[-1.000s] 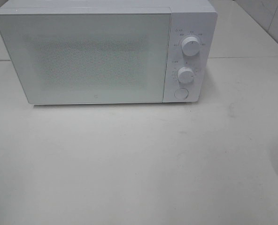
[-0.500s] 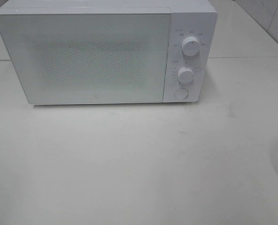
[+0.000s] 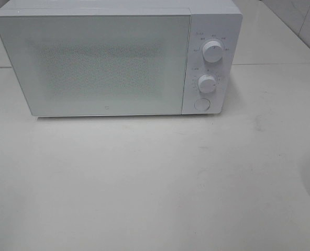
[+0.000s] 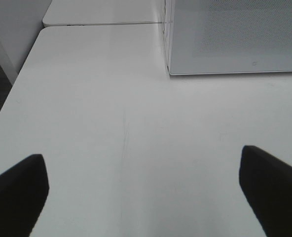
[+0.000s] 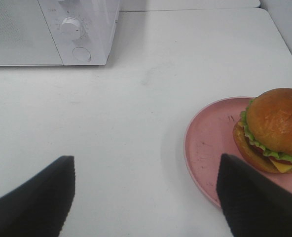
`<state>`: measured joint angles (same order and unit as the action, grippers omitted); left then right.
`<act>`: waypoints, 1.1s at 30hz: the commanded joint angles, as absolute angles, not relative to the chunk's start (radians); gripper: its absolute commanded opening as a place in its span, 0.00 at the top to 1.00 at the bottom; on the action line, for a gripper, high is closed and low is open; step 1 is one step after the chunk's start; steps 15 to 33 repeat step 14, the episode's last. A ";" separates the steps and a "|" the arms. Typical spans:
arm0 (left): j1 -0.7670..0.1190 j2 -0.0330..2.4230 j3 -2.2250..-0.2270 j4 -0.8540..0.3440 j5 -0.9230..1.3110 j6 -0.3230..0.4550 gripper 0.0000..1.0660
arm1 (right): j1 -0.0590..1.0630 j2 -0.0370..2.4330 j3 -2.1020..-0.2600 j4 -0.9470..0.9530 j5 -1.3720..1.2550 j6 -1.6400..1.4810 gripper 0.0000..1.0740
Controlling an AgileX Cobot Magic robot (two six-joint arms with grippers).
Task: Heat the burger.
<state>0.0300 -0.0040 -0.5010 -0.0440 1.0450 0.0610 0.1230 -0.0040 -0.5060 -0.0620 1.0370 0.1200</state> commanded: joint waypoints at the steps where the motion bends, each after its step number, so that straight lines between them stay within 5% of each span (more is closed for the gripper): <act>1: 0.034 -0.031 -0.498 -0.049 1.038 0.057 0.03 | 0.116 -0.022 -0.507 -0.066 1.037 0.112 0.29; 33: 0.034 -0.031 -0.498 -0.049 1.038 0.057 0.03 | 0.116 -0.022 -0.507 -0.066 1.037 0.112 0.29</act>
